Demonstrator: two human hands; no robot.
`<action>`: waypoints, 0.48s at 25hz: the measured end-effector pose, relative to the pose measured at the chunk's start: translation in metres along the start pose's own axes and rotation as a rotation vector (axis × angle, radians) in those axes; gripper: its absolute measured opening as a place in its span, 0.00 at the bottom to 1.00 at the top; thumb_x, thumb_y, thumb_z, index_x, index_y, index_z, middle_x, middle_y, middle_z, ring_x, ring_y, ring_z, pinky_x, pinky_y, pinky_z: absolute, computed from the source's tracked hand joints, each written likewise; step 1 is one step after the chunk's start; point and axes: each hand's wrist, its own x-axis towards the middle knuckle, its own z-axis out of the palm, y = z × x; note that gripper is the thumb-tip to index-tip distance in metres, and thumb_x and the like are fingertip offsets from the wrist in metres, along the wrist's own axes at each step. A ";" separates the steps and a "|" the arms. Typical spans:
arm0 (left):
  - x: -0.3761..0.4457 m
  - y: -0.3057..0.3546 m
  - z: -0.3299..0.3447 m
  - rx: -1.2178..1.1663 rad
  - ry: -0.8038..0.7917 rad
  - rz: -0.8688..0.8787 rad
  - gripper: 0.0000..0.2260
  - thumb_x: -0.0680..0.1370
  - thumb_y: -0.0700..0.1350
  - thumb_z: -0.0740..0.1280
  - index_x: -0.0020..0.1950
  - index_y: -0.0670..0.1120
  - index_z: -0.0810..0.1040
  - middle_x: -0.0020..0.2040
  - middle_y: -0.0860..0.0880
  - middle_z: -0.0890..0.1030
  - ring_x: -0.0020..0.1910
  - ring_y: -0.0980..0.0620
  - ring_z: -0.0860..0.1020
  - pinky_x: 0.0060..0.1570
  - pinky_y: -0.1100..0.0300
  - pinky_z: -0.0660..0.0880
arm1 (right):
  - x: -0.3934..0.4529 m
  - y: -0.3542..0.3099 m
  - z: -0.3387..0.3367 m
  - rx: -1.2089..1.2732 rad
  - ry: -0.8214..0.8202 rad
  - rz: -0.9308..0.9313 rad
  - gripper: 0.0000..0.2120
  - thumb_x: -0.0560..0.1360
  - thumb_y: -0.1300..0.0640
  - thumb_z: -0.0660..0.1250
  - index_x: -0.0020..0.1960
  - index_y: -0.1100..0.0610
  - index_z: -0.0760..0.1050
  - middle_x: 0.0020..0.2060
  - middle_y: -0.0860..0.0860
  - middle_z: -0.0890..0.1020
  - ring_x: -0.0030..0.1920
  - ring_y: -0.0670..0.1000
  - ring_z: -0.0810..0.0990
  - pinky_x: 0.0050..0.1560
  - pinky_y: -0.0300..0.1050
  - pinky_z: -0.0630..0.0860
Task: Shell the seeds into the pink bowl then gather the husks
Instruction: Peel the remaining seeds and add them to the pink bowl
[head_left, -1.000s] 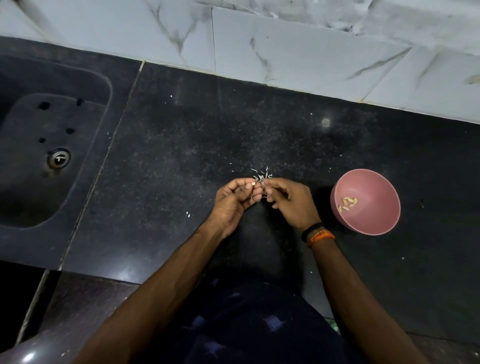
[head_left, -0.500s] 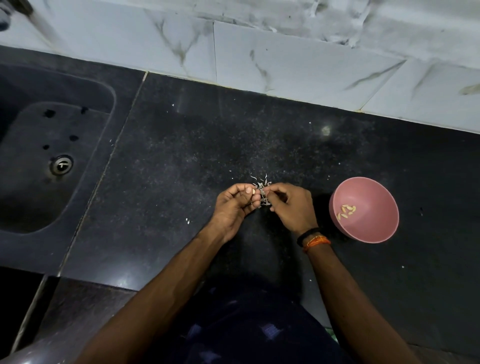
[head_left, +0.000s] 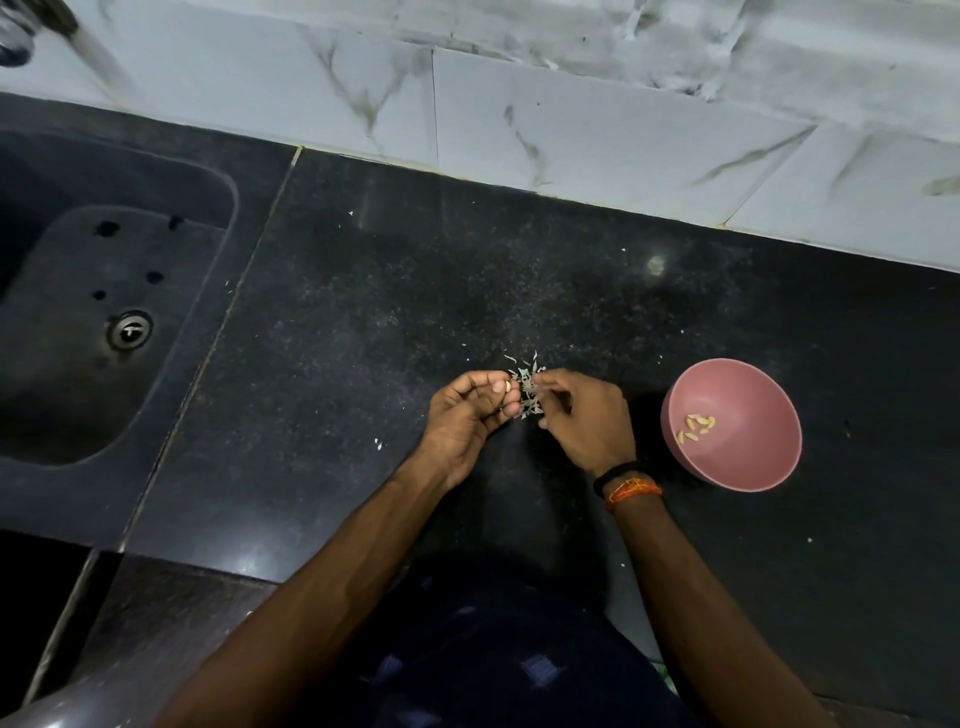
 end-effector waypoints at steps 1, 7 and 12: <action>-0.001 0.000 0.000 0.008 -0.001 0.000 0.07 0.78 0.30 0.66 0.54 0.37 0.80 0.45 0.42 0.86 0.44 0.50 0.85 0.50 0.57 0.82 | 0.000 0.000 0.000 -0.003 0.009 -0.005 0.12 0.76 0.61 0.70 0.57 0.50 0.84 0.50 0.45 0.87 0.47 0.45 0.85 0.53 0.50 0.83; -0.005 0.004 0.003 0.099 -0.020 -0.008 0.09 0.75 0.27 0.68 0.52 0.37 0.80 0.46 0.40 0.85 0.47 0.45 0.85 0.53 0.52 0.82 | 0.000 -0.007 -0.004 0.157 -0.075 -0.038 0.12 0.77 0.61 0.72 0.58 0.51 0.85 0.50 0.44 0.84 0.52 0.41 0.82 0.56 0.37 0.78; -0.006 0.009 0.009 0.188 -0.032 -0.044 0.09 0.76 0.26 0.65 0.56 0.32 0.79 0.48 0.36 0.84 0.47 0.44 0.85 0.54 0.49 0.82 | -0.002 -0.001 -0.002 0.117 -0.063 -0.064 0.11 0.76 0.59 0.74 0.57 0.49 0.85 0.49 0.44 0.82 0.50 0.42 0.82 0.55 0.41 0.80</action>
